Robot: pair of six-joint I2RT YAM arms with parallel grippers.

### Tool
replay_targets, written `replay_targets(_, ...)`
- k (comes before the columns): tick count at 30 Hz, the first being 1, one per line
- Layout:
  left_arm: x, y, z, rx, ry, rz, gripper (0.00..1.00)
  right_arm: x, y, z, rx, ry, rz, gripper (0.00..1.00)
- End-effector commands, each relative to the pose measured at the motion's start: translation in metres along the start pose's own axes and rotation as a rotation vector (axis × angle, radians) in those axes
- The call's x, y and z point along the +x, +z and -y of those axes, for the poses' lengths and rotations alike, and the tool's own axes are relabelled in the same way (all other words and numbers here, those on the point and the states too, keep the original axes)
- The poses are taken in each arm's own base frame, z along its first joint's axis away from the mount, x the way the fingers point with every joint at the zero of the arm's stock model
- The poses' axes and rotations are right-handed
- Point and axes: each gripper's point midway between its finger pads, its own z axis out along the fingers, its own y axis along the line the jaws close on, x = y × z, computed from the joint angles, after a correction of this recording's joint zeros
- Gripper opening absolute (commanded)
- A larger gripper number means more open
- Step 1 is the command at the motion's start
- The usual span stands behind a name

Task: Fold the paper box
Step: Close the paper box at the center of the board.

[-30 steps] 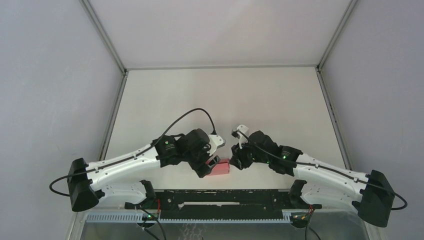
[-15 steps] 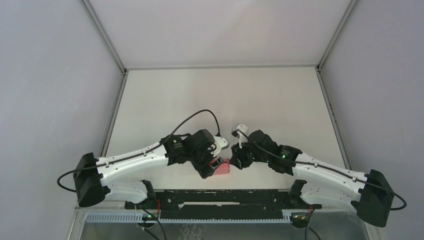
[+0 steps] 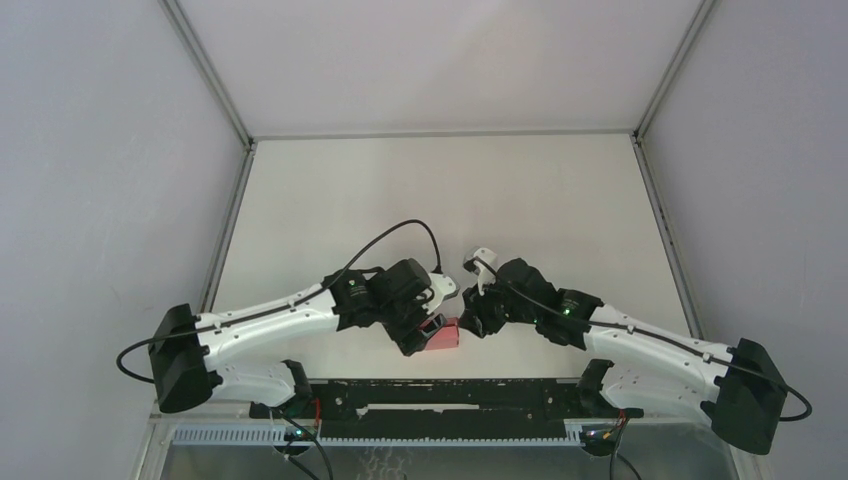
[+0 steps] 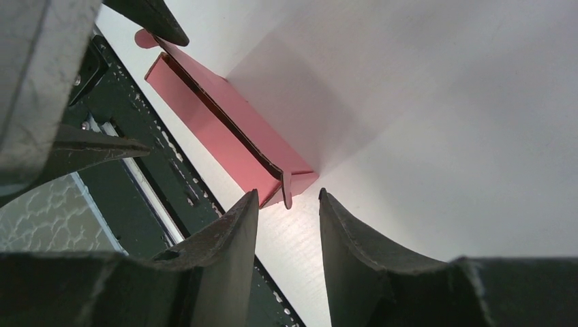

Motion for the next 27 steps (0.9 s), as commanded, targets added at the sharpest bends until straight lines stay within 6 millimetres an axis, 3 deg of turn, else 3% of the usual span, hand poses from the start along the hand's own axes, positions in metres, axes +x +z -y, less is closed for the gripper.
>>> replay_targets(1,-0.016,-0.004,0.001,-0.006,0.013,0.043,0.75,-0.027,-0.002,-0.007,-0.023,-0.005,0.076,0.46)
replay_targets(22,-0.015,0.008,-0.005,-0.036,0.001,0.009,0.66,-0.032,-0.012,-0.013,-0.049,-0.001,0.103,0.46)
replay_targets(27,-0.013,0.010,-0.006,-0.046,0.001,-0.001,0.59,-0.031,-0.011,-0.013,-0.049,0.000,0.096,0.46)
